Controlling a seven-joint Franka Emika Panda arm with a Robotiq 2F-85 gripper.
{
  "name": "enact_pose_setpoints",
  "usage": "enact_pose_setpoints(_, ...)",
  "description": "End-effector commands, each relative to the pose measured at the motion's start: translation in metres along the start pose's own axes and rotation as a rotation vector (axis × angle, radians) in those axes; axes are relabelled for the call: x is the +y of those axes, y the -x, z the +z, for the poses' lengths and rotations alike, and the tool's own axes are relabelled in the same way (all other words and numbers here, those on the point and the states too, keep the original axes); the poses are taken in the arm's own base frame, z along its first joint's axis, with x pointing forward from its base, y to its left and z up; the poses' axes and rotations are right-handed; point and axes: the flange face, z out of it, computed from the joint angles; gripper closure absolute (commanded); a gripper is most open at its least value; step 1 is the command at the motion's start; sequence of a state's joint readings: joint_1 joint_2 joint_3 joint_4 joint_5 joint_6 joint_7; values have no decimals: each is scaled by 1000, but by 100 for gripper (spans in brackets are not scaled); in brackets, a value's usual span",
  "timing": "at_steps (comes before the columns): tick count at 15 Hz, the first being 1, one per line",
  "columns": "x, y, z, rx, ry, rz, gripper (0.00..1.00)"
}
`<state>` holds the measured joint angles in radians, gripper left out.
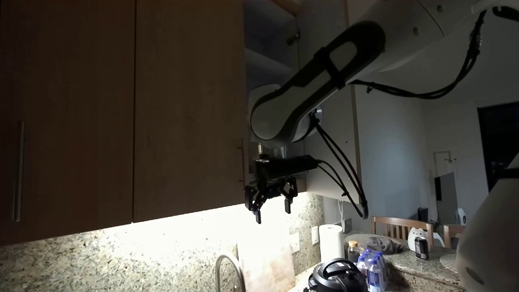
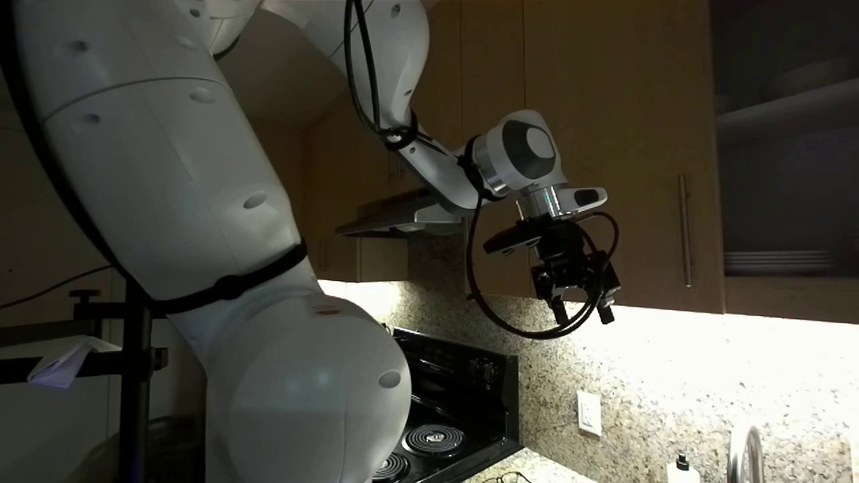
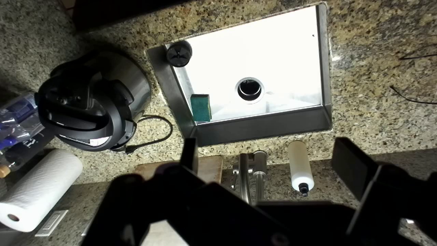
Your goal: Close the open cabinet door
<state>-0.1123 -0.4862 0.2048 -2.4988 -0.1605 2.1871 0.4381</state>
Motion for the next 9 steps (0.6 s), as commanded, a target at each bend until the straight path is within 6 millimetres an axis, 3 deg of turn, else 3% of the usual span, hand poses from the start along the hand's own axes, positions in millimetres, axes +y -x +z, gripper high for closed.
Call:
enact_pose_setpoints(1, -2, 2, 1, 3, 5, -4, 0)
enact_pose_setpoints(5, -1, 12, 4, 1, -1, -2, 0)
enact_pose_setpoints(9, 14, 21, -6, 7, 45, 1, 0)
